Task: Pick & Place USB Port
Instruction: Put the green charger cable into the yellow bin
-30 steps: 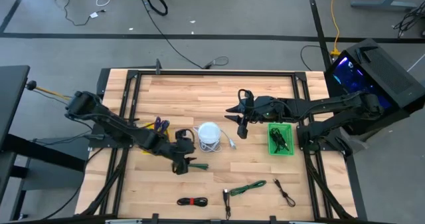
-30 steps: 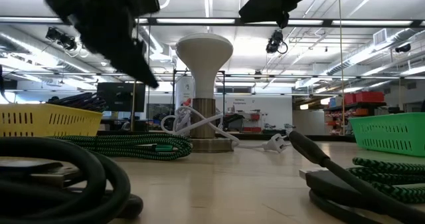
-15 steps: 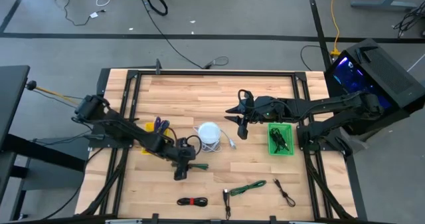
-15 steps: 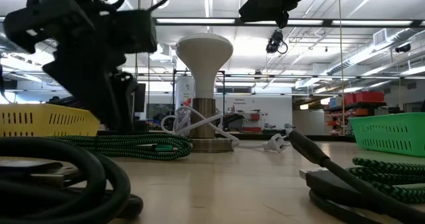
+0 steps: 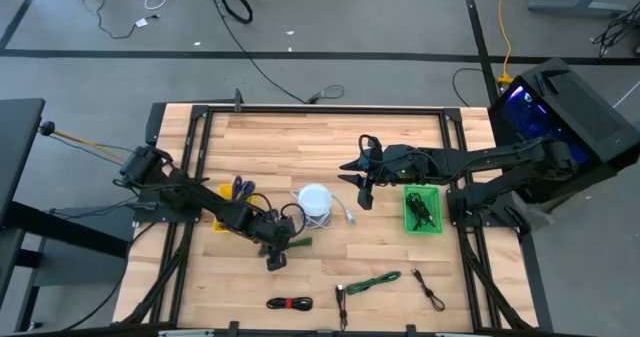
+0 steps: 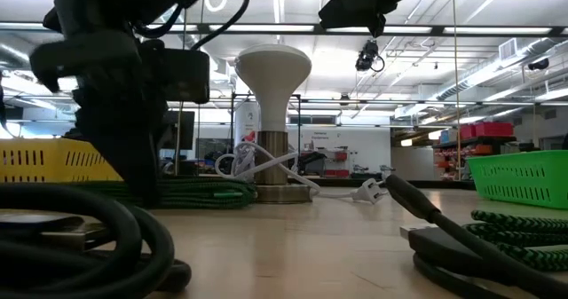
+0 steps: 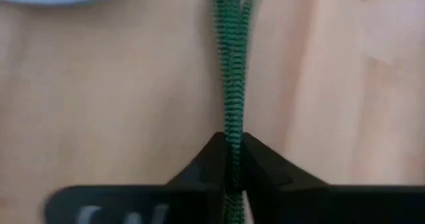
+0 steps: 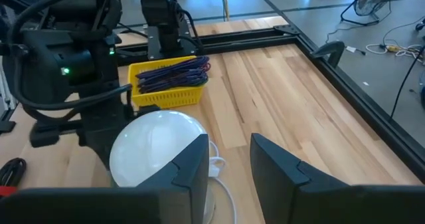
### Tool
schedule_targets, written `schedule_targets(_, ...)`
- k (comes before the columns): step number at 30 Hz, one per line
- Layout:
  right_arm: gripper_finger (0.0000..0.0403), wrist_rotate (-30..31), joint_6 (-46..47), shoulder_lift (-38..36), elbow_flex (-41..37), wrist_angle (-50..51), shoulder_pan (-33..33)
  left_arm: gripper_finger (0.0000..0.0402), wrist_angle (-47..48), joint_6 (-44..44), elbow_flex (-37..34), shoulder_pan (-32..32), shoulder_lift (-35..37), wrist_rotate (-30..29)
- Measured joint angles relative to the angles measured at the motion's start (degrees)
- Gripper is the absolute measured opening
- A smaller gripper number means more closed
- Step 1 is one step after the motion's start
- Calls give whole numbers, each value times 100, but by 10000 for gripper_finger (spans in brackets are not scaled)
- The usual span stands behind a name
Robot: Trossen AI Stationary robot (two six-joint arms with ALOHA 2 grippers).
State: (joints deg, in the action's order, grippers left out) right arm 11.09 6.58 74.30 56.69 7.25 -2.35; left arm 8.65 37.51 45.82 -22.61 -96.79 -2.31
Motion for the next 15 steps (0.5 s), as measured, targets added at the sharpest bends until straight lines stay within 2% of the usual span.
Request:
schedule_targets(2, 111, 0, 1, 0, 0, 2, 0, 22, -12, 147, 0, -12, 2, 126)
schedule_targets(8, 111, 0, -60, 0, 0, 4, 0, 20, -445, 584, 134, -40, 7, 356)
schedule_targets(12, 111, 0, -63, 0, 0, 9, 0, 20, -490, 427, 633, -189, 119, 257)
schedule_targets(15, 111, 0, -65, -2, 0, 33, 1, 20, -416, 392, 950, -394, 284, -33)
